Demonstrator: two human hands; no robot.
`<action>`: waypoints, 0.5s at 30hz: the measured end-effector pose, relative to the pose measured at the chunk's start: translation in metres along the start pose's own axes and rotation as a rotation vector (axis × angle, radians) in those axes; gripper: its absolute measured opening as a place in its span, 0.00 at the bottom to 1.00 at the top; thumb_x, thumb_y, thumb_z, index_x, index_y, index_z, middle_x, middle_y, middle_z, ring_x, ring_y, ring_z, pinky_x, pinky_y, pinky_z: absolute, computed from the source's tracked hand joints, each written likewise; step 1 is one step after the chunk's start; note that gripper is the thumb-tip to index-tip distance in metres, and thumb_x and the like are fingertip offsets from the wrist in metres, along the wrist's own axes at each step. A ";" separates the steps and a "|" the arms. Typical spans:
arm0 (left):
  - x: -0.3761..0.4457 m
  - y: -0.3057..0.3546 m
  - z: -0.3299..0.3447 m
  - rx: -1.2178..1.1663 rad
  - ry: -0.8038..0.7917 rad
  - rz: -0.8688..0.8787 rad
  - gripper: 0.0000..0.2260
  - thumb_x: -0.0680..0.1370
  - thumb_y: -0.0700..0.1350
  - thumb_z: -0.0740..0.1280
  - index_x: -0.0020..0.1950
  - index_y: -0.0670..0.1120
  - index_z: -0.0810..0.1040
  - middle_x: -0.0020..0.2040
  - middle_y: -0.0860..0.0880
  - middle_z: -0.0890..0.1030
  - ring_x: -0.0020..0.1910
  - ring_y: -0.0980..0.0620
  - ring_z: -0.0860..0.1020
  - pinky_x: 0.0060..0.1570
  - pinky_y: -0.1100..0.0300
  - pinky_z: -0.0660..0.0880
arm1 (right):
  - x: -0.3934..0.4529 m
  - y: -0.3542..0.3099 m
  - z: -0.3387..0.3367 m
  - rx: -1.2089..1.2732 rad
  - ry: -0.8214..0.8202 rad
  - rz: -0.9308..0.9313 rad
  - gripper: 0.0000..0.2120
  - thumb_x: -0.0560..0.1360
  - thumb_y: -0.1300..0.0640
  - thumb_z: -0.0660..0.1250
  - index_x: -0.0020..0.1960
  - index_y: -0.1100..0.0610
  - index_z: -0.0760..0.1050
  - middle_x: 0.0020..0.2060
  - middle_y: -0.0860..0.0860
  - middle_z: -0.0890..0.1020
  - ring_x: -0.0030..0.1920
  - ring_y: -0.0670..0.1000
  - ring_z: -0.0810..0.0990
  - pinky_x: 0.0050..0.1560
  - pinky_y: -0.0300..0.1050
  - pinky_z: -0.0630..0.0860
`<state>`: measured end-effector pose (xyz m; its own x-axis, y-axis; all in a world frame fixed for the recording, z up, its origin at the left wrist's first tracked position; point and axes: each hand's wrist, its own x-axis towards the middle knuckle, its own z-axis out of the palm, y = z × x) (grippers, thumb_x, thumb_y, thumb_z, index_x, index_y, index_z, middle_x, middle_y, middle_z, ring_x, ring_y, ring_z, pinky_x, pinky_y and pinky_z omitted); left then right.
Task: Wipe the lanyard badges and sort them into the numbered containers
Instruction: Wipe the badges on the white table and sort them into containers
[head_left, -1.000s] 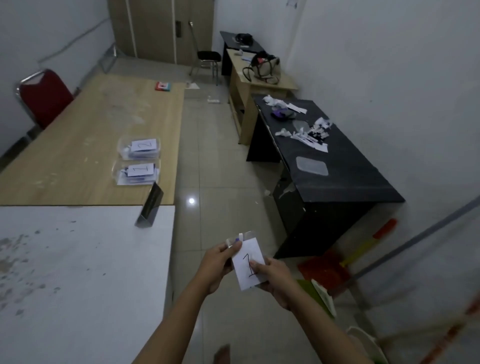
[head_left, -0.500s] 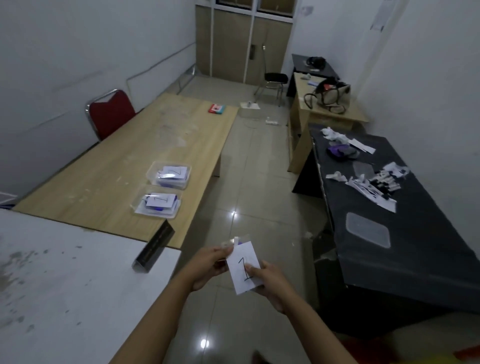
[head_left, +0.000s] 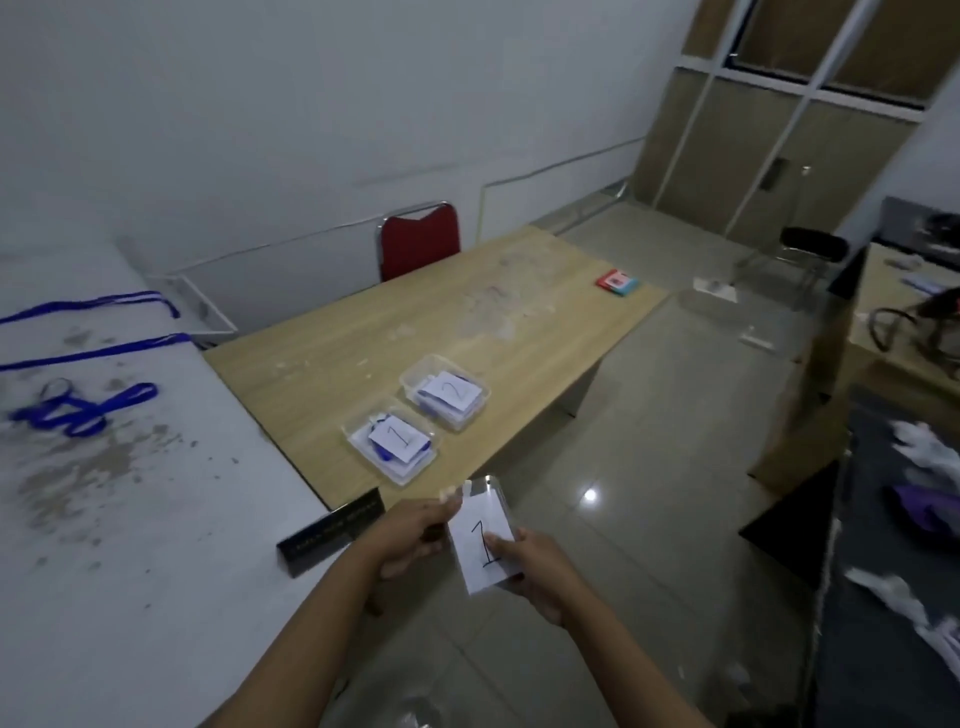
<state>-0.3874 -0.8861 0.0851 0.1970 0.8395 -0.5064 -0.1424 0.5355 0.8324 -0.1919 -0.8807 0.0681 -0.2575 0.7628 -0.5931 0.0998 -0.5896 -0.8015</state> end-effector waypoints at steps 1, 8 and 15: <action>0.003 0.004 -0.002 -0.025 0.027 0.006 0.14 0.79 0.49 0.65 0.60 0.43 0.79 0.57 0.44 0.83 0.59 0.47 0.79 0.56 0.55 0.77 | 0.011 -0.005 -0.001 -0.020 -0.030 0.006 0.11 0.77 0.57 0.69 0.58 0.59 0.78 0.48 0.55 0.85 0.47 0.53 0.85 0.41 0.43 0.80; 0.055 0.022 -0.039 -0.125 0.307 0.049 0.07 0.78 0.46 0.69 0.53 0.45 0.78 0.51 0.46 0.82 0.48 0.52 0.82 0.40 0.63 0.79 | 0.105 -0.047 0.011 -0.116 -0.183 0.049 0.13 0.77 0.57 0.69 0.60 0.59 0.77 0.52 0.57 0.85 0.53 0.57 0.84 0.53 0.53 0.82; 0.128 0.037 -0.094 -0.169 0.591 -0.018 0.13 0.77 0.43 0.70 0.56 0.34 0.79 0.53 0.37 0.82 0.54 0.39 0.81 0.55 0.52 0.79 | 0.206 -0.087 0.043 -0.289 -0.172 0.090 0.16 0.77 0.59 0.69 0.64 0.62 0.76 0.54 0.58 0.83 0.54 0.58 0.83 0.49 0.50 0.81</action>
<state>-0.4582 -0.7503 0.0301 -0.3636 0.7131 -0.5994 -0.3057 0.5165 0.7998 -0.2947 -0.6834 0.0185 -0.3908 0.6406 -0.6609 0.3909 -0.5346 -0.7493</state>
